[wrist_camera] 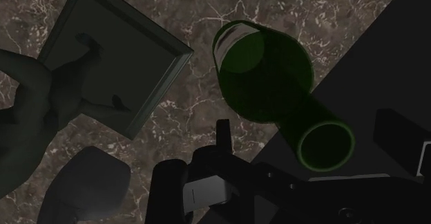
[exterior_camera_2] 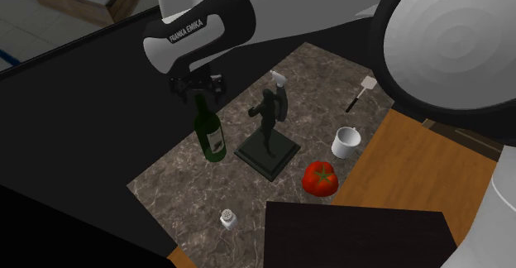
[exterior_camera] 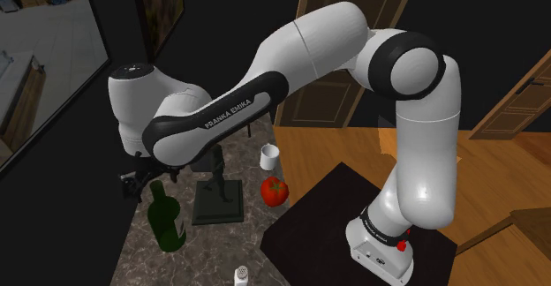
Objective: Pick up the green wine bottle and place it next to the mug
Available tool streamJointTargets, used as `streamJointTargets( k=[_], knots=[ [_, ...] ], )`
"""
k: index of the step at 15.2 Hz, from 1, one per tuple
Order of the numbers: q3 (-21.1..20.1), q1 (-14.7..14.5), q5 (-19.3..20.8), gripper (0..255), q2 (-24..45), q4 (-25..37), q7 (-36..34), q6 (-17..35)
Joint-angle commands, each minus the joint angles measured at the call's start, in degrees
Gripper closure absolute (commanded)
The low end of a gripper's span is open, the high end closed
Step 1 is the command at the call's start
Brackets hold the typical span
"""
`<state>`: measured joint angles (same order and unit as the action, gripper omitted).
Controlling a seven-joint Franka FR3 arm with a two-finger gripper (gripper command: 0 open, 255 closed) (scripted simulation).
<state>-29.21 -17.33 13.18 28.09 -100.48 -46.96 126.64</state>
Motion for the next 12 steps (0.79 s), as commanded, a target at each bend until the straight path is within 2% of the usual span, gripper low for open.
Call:
streamJointTargets(
  k=[1, 12],
  knots=[
    [0.0, 0.0, 0.0, 255, 0.0, 0.0, 0.0, 0.0],
    [-0.3, 0.2, -0.47, 255, -0.79, 0.45, 0.25, -1.17]
  ],
)
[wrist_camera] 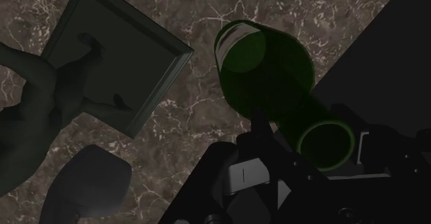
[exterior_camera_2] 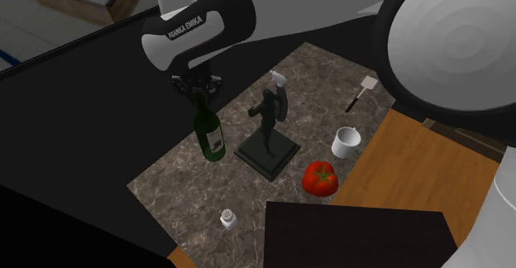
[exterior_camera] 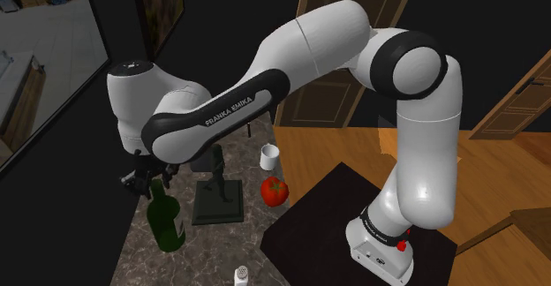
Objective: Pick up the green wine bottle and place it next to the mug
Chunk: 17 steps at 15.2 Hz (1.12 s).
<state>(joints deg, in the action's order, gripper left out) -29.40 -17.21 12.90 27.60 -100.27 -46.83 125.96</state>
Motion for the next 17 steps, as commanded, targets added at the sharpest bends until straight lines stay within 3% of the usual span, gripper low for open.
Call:
streamJointTargets(
  k=[1, 17],
  knots=[
    [-0.25, 0.17, -0.41, 255, -0.67, 0.51, 0.24, -1.1],
    [-1.88, 1.01, -3.41, 255, -5.46, 6.51, 1.82, -11.33]
  ],
)
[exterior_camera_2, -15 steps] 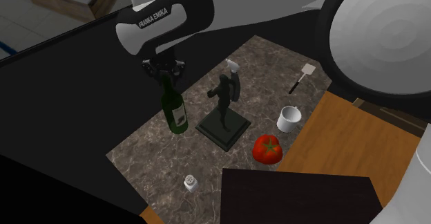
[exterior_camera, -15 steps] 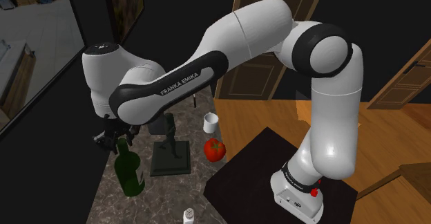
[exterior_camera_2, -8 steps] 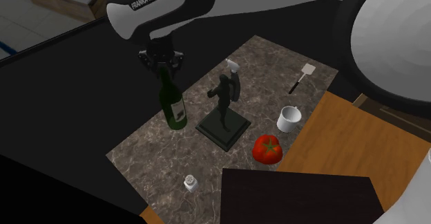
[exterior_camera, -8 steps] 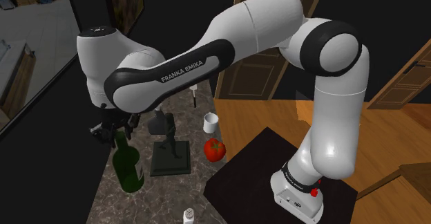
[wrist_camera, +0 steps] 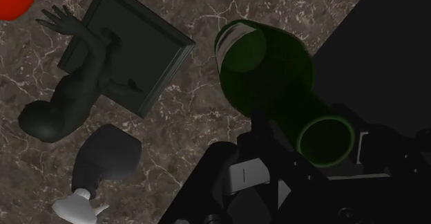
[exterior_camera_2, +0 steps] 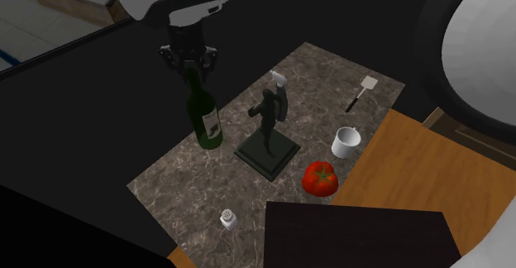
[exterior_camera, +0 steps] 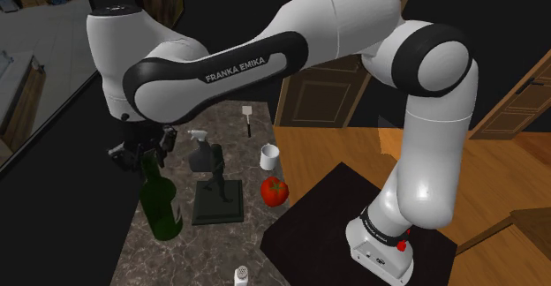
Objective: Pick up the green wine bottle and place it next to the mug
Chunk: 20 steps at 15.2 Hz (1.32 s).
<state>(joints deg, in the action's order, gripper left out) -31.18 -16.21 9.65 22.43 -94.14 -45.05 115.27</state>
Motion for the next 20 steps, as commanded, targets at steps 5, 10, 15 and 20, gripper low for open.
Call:
streamJointTargets(
  k=[5, 10, 15, 20],
  knots=[
    [-0.4, 0.03, -0.77, 255, -1.21, 3.05, 0.34, -4.08],
    [-0.64, -0.09, -1.19, 255, -1.81, 6.14, 0.55, -7.67],
    [-0.59, 1.03, -2.04, 255, -3.15, 7.18, 2.01, -9.87],
    [0.79, 6.86, -5.03, 255, -7.89, 1.44, 9.13, -8.34]
  ],
)
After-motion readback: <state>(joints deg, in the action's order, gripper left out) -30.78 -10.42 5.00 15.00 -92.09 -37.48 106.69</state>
